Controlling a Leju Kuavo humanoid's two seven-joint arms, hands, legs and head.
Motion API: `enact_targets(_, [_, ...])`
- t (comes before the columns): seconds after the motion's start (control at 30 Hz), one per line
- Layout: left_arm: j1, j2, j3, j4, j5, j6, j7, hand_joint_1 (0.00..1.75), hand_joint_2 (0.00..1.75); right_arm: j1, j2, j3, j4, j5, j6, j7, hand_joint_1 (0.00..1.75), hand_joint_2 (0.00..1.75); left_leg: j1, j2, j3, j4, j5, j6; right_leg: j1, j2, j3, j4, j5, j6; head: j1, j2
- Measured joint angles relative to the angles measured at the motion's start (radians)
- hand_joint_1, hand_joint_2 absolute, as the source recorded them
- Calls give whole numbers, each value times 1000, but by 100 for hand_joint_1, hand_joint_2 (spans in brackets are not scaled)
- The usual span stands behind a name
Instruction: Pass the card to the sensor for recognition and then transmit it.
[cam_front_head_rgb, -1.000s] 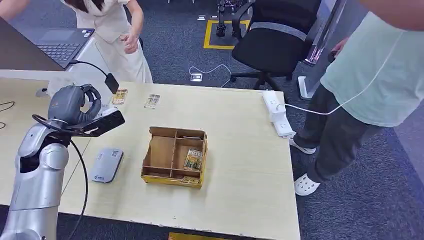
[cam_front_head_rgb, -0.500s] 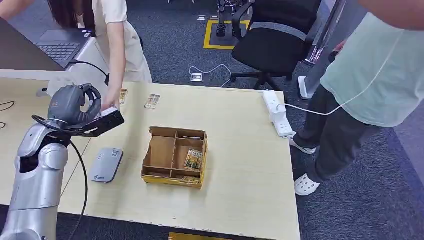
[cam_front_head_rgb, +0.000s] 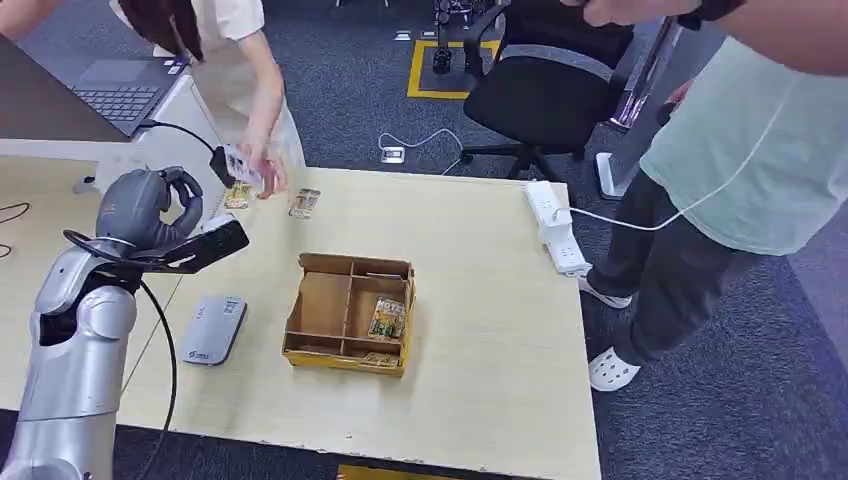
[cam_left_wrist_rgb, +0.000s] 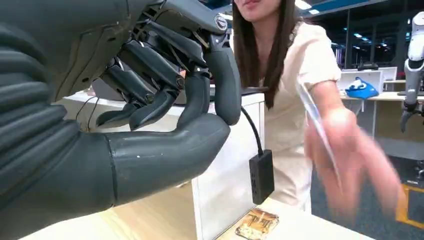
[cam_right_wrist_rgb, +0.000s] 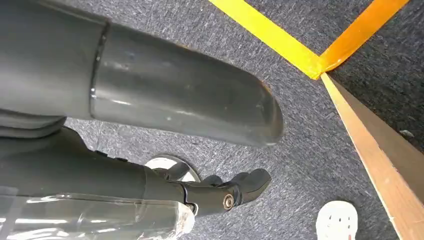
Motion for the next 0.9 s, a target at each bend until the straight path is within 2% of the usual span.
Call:
enact_targets(0.13, [0,0,0,-2,0,0,0,175,175,0,0,0,0,0,0,0,0,0,0,0,0,0,0,0,0,0,0,0,0,0,0,0])
enact_targets(0.17, [0,0,0,-2,0,0,0,3,175,0,0,0,0,0,0,0,0,0,0,0,0,0,0,0,0,0,0,0,0,0,0,0])
enact_targets(0.73, [40,15,19,-5,-106,26,43,0,175,0,0,15,-4,-29,5,30,0,0,0,0,0,0,0,0,0,0,0,0,0,0,0,0])
enact_targets(0.9, [58,8,53,-11,-182,41,86,0,175,1,0,19,-12,-50,8,45,0,0,0,0,0,0,0,0,0,1,0,0,0,0,0,0])
